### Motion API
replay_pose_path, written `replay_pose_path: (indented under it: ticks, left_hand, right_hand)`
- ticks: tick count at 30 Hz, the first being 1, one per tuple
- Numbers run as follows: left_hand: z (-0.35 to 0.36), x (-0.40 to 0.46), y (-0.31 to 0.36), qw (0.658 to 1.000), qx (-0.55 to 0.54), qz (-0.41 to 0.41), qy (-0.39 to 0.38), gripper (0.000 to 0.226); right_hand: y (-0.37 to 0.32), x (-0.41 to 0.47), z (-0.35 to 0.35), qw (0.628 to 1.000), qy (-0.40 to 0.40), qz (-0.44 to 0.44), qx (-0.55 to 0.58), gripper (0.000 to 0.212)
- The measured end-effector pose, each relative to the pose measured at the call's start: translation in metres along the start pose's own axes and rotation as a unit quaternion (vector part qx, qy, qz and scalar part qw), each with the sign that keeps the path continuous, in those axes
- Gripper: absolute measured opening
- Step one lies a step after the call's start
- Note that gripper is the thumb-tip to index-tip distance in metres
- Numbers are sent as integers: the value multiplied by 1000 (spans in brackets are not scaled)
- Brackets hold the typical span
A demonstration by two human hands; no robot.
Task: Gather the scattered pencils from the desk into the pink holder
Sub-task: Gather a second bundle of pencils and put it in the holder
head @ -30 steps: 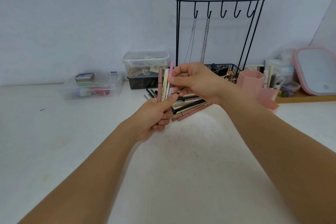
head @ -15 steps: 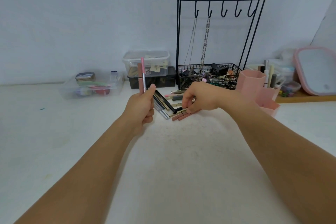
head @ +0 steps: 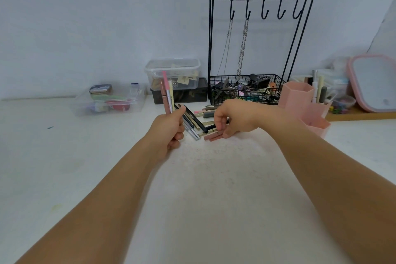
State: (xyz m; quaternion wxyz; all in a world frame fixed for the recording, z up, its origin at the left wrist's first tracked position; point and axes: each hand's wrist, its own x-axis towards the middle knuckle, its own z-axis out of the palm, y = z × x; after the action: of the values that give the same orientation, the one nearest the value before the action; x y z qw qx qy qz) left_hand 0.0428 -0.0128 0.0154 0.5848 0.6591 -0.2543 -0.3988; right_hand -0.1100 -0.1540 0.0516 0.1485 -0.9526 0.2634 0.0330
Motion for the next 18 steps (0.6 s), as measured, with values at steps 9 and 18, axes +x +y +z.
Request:
replay_pose_path:
  ticks: [9,18]
  left_hand:
    - [7,-4,-1,996,-2,54,-77,35]
    - [16,-13,-3,984,3,113,-140,56]
  right_hand:
    - [-9,-22,-32,960,164,-43,224,13]
    - [-41,-16,-16,867,103,-74,482,28]
